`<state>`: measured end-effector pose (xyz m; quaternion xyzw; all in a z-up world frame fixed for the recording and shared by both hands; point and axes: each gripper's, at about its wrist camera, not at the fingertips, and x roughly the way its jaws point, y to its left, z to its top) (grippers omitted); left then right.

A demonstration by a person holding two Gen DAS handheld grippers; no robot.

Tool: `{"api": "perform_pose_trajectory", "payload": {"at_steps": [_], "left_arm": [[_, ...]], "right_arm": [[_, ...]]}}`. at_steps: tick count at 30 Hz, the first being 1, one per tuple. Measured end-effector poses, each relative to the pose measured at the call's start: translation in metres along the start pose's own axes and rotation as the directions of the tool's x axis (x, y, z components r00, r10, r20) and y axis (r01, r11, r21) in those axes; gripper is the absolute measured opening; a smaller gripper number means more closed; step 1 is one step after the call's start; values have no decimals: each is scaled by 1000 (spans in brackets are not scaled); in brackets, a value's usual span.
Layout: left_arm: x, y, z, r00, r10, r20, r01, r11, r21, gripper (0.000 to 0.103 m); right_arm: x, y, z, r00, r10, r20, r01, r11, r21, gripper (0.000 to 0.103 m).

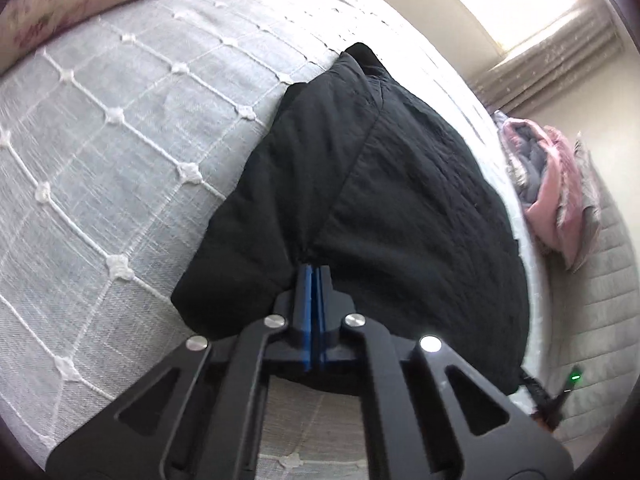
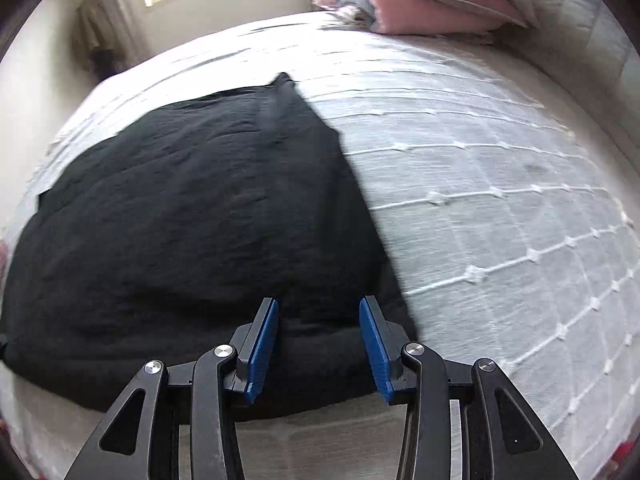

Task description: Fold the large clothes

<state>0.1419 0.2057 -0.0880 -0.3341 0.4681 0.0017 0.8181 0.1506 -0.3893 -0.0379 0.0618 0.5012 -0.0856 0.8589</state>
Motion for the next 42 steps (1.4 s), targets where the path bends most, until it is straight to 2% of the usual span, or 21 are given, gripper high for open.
{"api": "perform_pose_trajectory", "payload": {"at_steps": [2, 6, 7, 9, 10, 11, 12, 13, 16, 19, 20, 22, 24, 25, 28, 31, 34, 36, 38, 42], "left_arm": [[-2, 0, 1, 1000, -13, -2, 13, 1000, 12, 6], [-12, -5, -3, 1000, -11, 24, 11, 1000, 14, 6], [-18, -7, -3, 999, -7, 45, 6, 1000, 18, 9], [-35, -14, -5, 991, 46, 123, -54, 997, 60, 33], [-42, -16, -6, 982, 80, 171, -94, 992, 79, 48], [-48, -18, -7, 971, 108, 213, -130, 987, 93, 53], [-51, -19, -8, 966, 120, 231, -147, 983, 105, 52], [-50, -18, -7, 967, 123, 222, -152, 982, 114, 53], [-35, -8, -4, 978, 142, 153, -156, 984, 82, 52], [-22, -5, -4, 966, 222, 131, -234, 969, 83, 53], [-19, -4, -4, 962, 243, 126, -254, 963, 85, 55], [-16, 1, -3, 967, 233, 105, -240, 969, 55, 56], [-18, 4, -2, 970, 221, 99, -225, 974, 30, 56], [-20, 4, -3, 968, 229, 108, -232, 972, 23, 56], [-39, -10, -7, 934, 285, 215, -301, 953, 41, 55], [-51, -31, -11, 920, 255, 298, -302, 945, 123, 55], [-49, -48, -18, 909, 245, 336, -318, 930, 182, 55], [-41, -62, -23, 920, 214, 327, -300, 924, 237, 55], [-34, -76, -31, 943, 156, 294, -244, 924, 293, 55], [-7, -112, -36, 982, 25, 186, -95, 920, 380, 55]], "right_arm": [[-1, 0, 0, 1000, 8, 10, -8, 1000, -1, 42], [-12, 10, 2, 998, -38, 40, 39, 999, -16, 44], [-17, 9, -2, 998, -35, 57, 35, 999, -9, 44], [-25, 11, -2, 996, -11, 86, 12, 1000, -16, 44], [-28, 13, -1, 995, 1, 97, 1, 1000, -22, 44], [-32, 17, -2, 994, 15, 108, -12, 999, -31, 44], [-35, 22, -3, 993, 34, 115, -29, 999, -46, 44], [-37, 29, -3, 991, 59, 117, -51, 997, -64, 44], [-42, 47, -6, 985, 138, 106, -125, 985, -118, 44], [-41, 66, -14, 980, 190, 61, -178, 971, -157, 44], [-35, 72, -16, 981, 194, 26, -187, 968, -169, 44], [-18, 77, -16, 989, 146, -21, -147, 969, -201, 44], [-13, 82, -16, 992, 126, -25, -129, 967, -222, 45], [-16, 83, -15, 993, 120, -16, -121, 967, -224, 45], [-26, 83, -15, 992, 128, 19, -121, 969, -215, 45], [-40, 88, -17, 984, 165, 60, -147, 962, -230, 45], [-41, 98, -16, 973, 217, 79, -189, 946, -264, 45], [-47, 115, -23, 960, 271, 74, -239, 926, -292, 45], [-51, 138, -30, 947, 316, 63, -277, 899, -340, 45], [-55, 191, -41, 929, 363, 73, -290, 837, -464, 45]]}}
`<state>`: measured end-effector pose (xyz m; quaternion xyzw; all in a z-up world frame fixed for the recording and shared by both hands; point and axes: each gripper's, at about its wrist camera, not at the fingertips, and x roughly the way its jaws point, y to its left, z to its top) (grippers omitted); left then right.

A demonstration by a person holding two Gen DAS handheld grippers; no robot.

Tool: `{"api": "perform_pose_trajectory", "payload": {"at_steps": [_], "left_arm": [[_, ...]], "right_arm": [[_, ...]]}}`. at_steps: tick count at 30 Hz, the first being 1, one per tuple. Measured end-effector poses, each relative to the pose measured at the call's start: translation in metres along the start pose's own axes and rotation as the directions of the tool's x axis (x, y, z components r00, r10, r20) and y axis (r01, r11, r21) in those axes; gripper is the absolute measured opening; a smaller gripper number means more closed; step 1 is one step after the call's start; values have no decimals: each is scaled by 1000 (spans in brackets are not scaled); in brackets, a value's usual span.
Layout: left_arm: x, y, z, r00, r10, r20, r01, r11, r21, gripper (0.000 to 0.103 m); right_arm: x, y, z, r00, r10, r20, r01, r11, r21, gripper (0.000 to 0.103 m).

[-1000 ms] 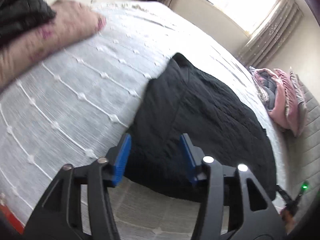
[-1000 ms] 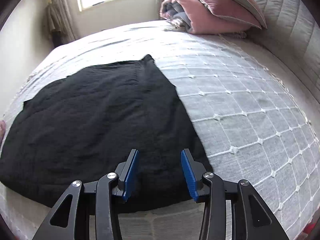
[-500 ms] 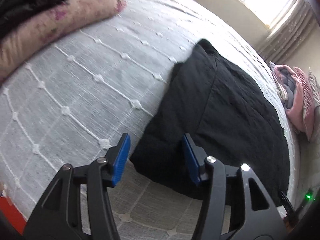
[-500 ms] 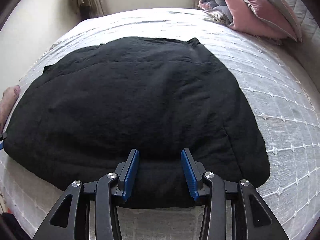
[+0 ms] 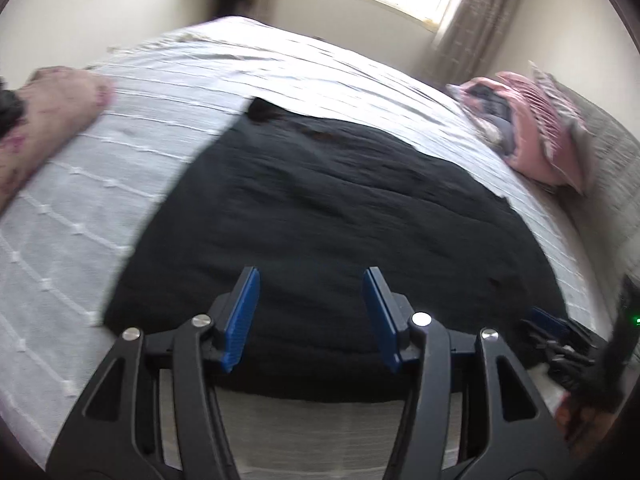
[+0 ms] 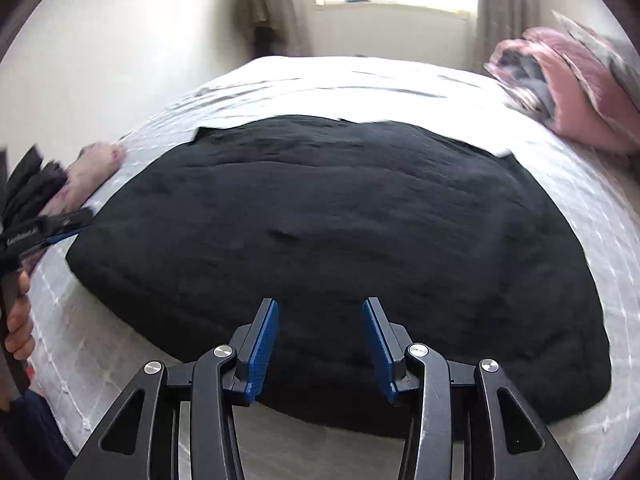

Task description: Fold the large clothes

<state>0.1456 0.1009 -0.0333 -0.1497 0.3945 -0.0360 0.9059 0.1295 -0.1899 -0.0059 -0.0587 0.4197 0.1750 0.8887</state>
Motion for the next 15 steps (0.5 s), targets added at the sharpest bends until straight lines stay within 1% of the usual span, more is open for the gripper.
{"api": "perform_pose_trajectory", "payload": {"at_steps": [2, 3, 5, 6, 7, 10, 11, 14, 15], "left_arm": [[17, -18, 15, 997, -67, -26, 67, 997, 25, 55], [23, -26, 22, 997, -71, -28, 72, 997, 39, 55], [38, -41, 34, 998, -49, -29, 51, 996, 79, 56], [49, -46, 38, 998, -43, -46, 47, 995, 93, 56], [59, -50, 40, 998, -28, -64, 35, 994, 99, 56], [91, -63, 47, 993, 13, -114, 3, 990, 144, 56], [106, -65, 53, 991, 41, -130, -19, 986, 163, 56], [134, -50, 67, 986, 109, -128, -87, 983, 162, 56], [141, -42, 71, 985, 109, -135, -89, 985, 146, 56]], "right_arm": [[10, 18, 13, 1000, 9, 20, -8, 999, -44, 46], [13, 23, 20, 999, 12, 41, -10, 999, -42, 51], [23, 26, 36, 998, 27, 63, -26, 1000, -11, 57], [31, 25, 42, 998, 37, 56, -37, 999, 1, 58], [43, 24, 48, 998, 43, 37, -44, 999, 11, 58], [78, 16, 60, 1000, 12, -29, -12, 1000, 1, 58], [86, 13, 63, 999, 9, -37, -9, 1000, 2, 58], [104, -17, 82, 999, 17, -40, -16, 999, 40, 58], [107, -31, 87, 999, -4, -37, 6, 998, 55, 58]]}}
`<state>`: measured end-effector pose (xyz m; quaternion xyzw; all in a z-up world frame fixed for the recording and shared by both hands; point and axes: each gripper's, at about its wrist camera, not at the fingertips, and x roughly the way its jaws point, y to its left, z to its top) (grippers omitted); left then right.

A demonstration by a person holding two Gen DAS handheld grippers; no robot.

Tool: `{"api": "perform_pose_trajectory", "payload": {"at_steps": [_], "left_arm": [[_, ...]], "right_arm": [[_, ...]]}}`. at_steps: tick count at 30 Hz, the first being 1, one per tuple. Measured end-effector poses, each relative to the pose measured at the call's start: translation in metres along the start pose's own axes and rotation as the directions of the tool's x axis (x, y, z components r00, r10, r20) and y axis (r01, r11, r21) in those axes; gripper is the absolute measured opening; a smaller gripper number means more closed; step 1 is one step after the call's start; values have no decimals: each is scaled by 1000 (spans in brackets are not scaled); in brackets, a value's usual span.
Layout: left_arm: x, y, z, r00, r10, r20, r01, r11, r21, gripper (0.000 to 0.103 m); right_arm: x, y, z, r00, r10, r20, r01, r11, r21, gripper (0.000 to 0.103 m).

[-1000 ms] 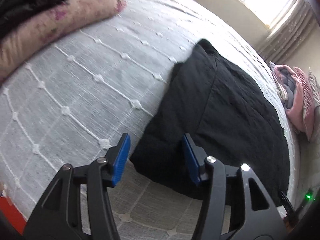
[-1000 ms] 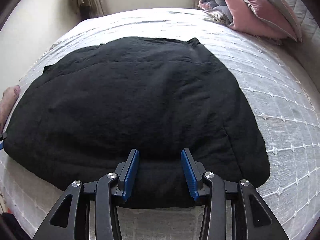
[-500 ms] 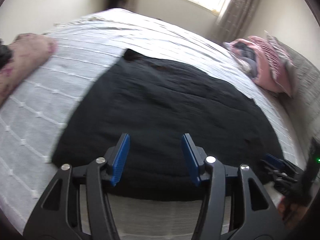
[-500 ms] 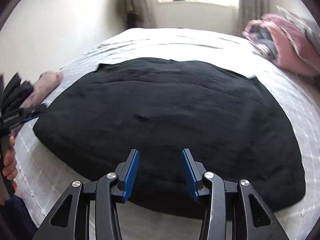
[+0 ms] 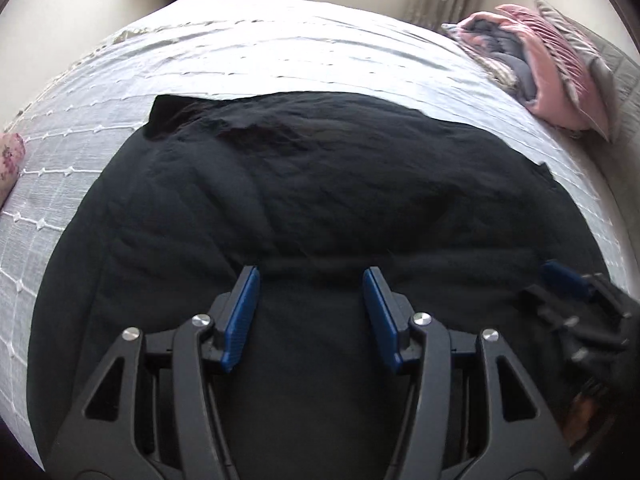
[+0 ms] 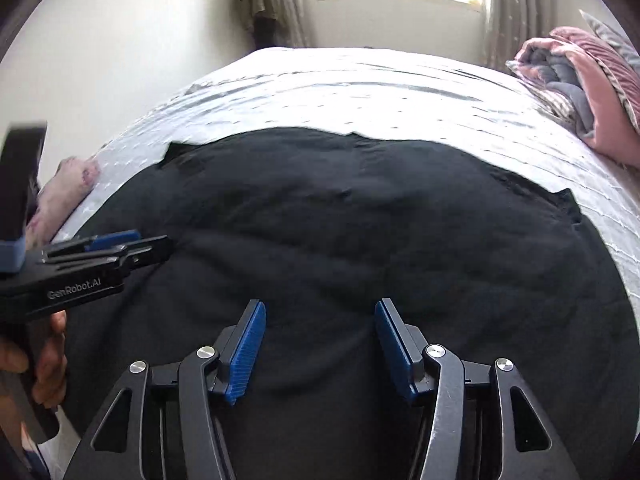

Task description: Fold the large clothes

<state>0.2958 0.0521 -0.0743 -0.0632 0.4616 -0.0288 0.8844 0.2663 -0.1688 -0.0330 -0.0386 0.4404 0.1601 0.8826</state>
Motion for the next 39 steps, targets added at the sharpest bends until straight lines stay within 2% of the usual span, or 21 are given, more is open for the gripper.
{"api": "perform_pose_trajectory", "payload": {"at_steps": [3, 5, 6, 9, 11, 13, 14, 15, 16, 17, 19, 22, 24, 26, 28, 29, 30, 32, 36, 38, 39], "left_arm": [[6, 18, 8, 1000, 21, 1, -21, 1000, -23, 56], [4, 31, 11, 999, 45, 3, -45, 999, -29, 56], [4, 38, 12, 998, 58, 9, -58, 998, -37, 56], [3, 62, 15, 1000, 13, 8, -12, 995, -104, 53], [-4, 75, 16, 1000, 6, 15, -4, 989, -148, 52], [-12, 80, 20, 1000, 5, 17, -2, 983, -183, 52], [-21, 82, 23, 999, -27, 31, 33, 978, -205, 52], [-26, 81, 26, 997, -64, 53, 74, 974, -216, 52], [-33, 77, 30, 991, -107, 76, 121, 968, -219, 55], [-37, 68, 35, 987, -137, 84, 152, 967, -206, 60], [-35, 39, 48, 988, -144, 58, 152, 977, -148, 62], [-16, -15, 70, 990, -141, -1, 141, 990, -25, 62], [6, -37, 80, 989, -138, -47, 139, 990, 22, 62], [38, -42, 85, 988, -116, -102, 117, 993, 6, 62], [59, -37, 83, 988, -90, -129, 87, 996, -29, 62], [64, -33, 81, 992, -77, -101, 74, 997, -30, 69], [65, -29, 79, 995, -62, -77, 61, 998, -26, 73], [68, -24, 77, 996, -67, -61, 66, 998, -24, 79], [57, -10, 82, 995, -78, -62, 73, 994, -85, 79], [35, 12, 79, 991, -126, -54, 114, 977, -179, 78], [22, 25, 74, 987, -158, -43, 144, 964, -225, 78]], "right_arm": [[12, -45, 6, 994, -107, -22, 107, 994, 35, 59], [15, -80, 3, 995, -96, -37, 100, 988, 116, 59], [12, -103, 0, 992, -120, -48, 126, 979, 161, 59], [1, -149, -10, 964, -249, -94, 263, 943, 202, 59], [-9, -176, -16, 950, -290, -116, 311, 915, 256, 59], [-18, -195, -21, 966, -239, -103, 260, 903, 341, 59], [-22, -198, -20, 959, -262, -112, 285, 888, 361, 59], [-26, -196, -17, 941, -316, -119, 338, 870, 358, 60], [-31, -189, -10, 937, -337, -93, 348, 869, 353, 60], [-35, -185, -9, 950, -307, -64, 309, 883, 355, 60], [-32, -161, 9, 986, -165, 5, 153, 922, 355, 60], [-8, -115, 41, 998, -60, 30, 49, 958, 281, 60], [17, -88, 61, 1000, -13, 2, 12, 974, 225, 60], [52, -75, 75, 997, -29, -67, 40, 986, 159, 60], [86, -77, 78, 987, -102, -127, 116, 987, 108, 61], [94, -81, 77, 986, -111, -126, 125, 986, 108, 69], [100, -89, 73, 985, -119, -125, 135, 982, 130, 82], [104, -103, 68, 982, -117, -151, 143, 974, 177, 90], [92, -89, 77, 972, -176, -153, 198, 970, 141, 92], [63, -82, 76, 974, -210, -83, 220, 966, 138, 92], [43, -79, 70, 980, -195, -43, 200, 968, 151, 92]]}}
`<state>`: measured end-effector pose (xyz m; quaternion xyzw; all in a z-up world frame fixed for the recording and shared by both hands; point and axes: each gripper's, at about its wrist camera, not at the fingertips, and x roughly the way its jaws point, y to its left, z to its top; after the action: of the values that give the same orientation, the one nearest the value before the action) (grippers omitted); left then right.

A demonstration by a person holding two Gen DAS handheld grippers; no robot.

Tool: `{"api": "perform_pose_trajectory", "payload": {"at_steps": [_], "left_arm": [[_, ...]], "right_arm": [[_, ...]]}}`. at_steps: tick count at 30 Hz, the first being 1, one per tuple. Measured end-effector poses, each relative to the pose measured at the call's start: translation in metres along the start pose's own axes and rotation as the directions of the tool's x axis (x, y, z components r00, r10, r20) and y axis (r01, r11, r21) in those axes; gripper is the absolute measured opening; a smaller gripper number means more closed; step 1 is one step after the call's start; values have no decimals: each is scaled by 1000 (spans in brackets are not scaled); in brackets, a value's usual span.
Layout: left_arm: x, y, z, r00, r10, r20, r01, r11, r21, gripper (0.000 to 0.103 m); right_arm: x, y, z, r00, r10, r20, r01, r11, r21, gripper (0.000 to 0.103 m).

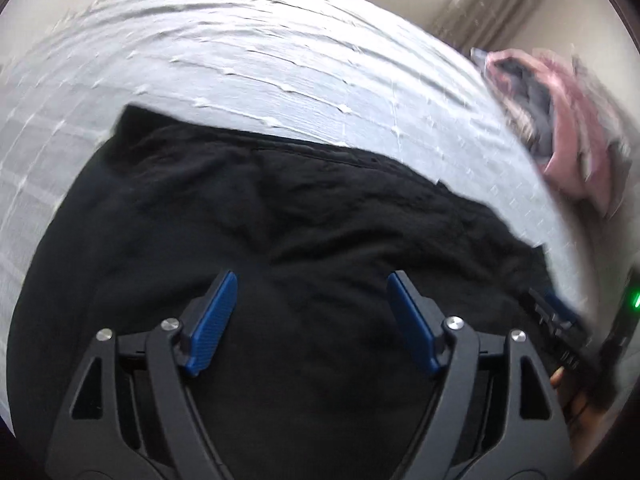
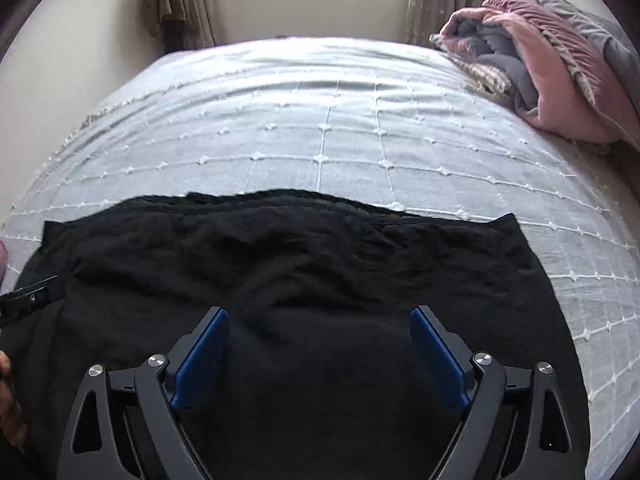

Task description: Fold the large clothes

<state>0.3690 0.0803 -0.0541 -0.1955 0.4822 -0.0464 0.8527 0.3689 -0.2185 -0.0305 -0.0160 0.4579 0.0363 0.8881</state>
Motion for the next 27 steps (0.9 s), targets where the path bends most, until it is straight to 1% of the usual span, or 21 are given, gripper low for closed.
{"api": "perform_pose_trajectory", "payload": {"at_steps": [1, 2, 4, 6, 8, 9, 10, 11, 13, 14, 15, 16, 17, 18, 19, 20, 21, 22, 24, 25, 27], "left_arm": [[-17, 16, -7, 1000, -21, 4, 21, 998, -53, 78], [-34, 31, -15, 1000, -24, 11, 25, 994, -103, 78], [-66, 56, -34, 999, -32, 21, 35, 987, -156, 78], [-97, 80, -56, 999, -34, 35, 40, 979, -200, 78], [-128, 107, -81, 998, -32, 60, 48, 956, -290, 78], [-137, 117, -92, 997, -38, 63, 57, 943, -328, 78], [-149, 127, -108, 996, -59, 73, 82, 924, -373, 78], [-157, 133, -122, 993, -80, 84, 107, 911, -398, 78], [-165, 139, -145, 986, -130, 99, 160, 898, -410, 78], [-167, 143, -159, 983, -146, 111, 179, 890, -420, 78], [-167, 145, -171, 982, -154, 112, 187, 883, -431, 78], [-165, 147, -180, 980, -164, 109, 195, 877, -438, 78], [-161, 151, -191, 978, -178, 105, 206, 872, -445, 78], [-157, 154, -198, 978, -182, 101, 208, 868, -451, 78], [-154, 160, -204, 979, -178, 98, 203, 866, -457, 78], [-149, 165, -210, 982, -166, 95, 191, 864, -466, 77], [-146, 169, -212, 981, -169, 98, 195, 859, -473, 77], [-145, 172, -214, 977, -185, 104, 212, 852, -479, 77], [-142, 174, -213, 959, -253, 129, 284, 825, -488, 77], [-142, 174, -212, 950, -277, 145, 312, 813, -491, 77], [-140, 170, -209, 942, -290, 169, 336, 811, -480, 77]], "right_arm": [[-15, -2, -7, 1000, 18, 17, -18, 1000, 6, 92], [-32, -4, -18, 999, 34, 16, -34, 999, 2, 92], [-64, -11, -39, 999, 43, 11, -43, 999, 1, 92], [-96, -25, -58, 998, 55, 16, -56, 997, 54, 92], [-124, -37, -73, 997, 82, 9, -83, 992, 93, 91], [-138, -40, -82, 996, 88, 21, -89, 990, 105, 91], [-154, -41, -93, 995, 97, 35, -100, 990, 104, 91], [-167, -39, -101, 993, 109, 44, -113, 989, 92, 91], [-188, -35, -119, 989, 125, 79, -129, 990, 56, 89], [-192, -30, -124, 989, 119, 86, -124, 991, 50, 84], [-193, -27, -131, 989, 117, 89, -121, 992, 44, 76], [-192, -25, -140, 988, 125, 88, -129, 991, 40, 71], [-187, -21, -147, 986, 139, 87, -142, 989, 35, 54], [-178, -19, -155, 985, 152, 75, -155, 987, 35, 32], [-167, -19, -158, 986, 159, 45, -161, 986, 44, 25], [-158, -18, -162, 986, 164, 13, -164, 985, 57, 22], [-153, -14, -166, 986, 167, 0, -167, 984, 56, 22], [-151, -7, -168, 986, 168, -4, -168, 985, 32, 22], [-156, 8, -172, 986, 164, 10, -163, 986, -34, 22], [-159, 14, -174, 984, 176, 13, -175, 983, -49, 22], [-160, 22, -177, 981, 193, 10, -192, 979, -70, 22]]}}
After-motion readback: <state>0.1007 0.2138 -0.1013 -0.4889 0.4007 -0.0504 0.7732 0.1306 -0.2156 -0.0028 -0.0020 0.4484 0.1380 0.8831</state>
